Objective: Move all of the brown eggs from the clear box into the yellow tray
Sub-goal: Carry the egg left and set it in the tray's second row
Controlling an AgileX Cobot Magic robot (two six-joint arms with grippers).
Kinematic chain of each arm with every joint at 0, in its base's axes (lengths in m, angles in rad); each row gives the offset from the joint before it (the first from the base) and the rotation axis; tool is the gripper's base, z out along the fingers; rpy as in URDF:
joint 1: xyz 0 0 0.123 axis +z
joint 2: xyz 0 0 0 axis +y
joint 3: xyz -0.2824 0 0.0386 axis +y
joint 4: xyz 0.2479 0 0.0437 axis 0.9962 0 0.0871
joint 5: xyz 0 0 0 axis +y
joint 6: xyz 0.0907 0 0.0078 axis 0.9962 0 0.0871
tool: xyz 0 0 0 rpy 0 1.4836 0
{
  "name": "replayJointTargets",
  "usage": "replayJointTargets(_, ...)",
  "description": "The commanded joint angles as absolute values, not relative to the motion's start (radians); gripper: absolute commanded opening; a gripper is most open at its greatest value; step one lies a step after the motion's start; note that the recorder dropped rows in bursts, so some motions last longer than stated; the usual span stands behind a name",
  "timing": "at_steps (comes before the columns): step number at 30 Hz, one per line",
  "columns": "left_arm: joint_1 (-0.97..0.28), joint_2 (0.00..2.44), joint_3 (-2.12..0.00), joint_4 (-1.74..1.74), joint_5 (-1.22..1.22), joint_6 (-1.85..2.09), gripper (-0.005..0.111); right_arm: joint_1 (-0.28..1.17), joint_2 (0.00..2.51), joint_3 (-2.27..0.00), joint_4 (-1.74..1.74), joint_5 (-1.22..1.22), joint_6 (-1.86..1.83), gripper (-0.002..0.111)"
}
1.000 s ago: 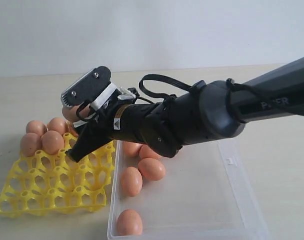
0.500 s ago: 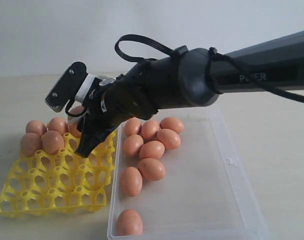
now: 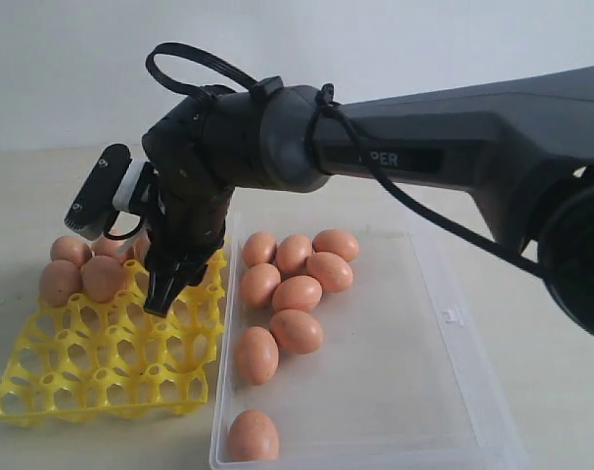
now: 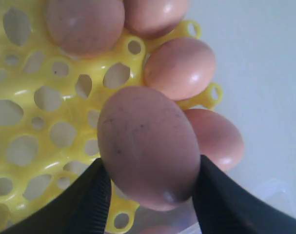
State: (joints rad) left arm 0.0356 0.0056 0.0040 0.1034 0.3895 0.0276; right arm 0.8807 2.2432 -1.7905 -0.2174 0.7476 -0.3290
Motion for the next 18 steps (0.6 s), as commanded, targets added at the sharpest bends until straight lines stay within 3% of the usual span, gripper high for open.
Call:
replayJointTargets(1, 0.028, 0.000, 0.000, 0.101, 0.380, 0.023, 0.000, 0.884, 2.259, -1.821, -0.183, 0.788, -0.391, 0.009)
replayJointTargets(9, 0.028, 0.000, 0.000, 0.101, 0.380, 0.021, 0.000, 0.884, 2.271, -1.821, -0.166, 0.719, -0.408, 0.060)
replayJointTargets(11, 0.028, 0.000, 0.000, 0.101, 0.380, 0.023, 0.000, 0.884, 2.272, -1.821, -0.168, 0.708, -0.390, 0.065)
replayJointTargets(18, 0.028, 0.000, 0.000, 0.101, 0.380, 0.021, 0.000, 0.884, 2.250, -1.821, -0.265, 0.724, -0.286, 0.064)
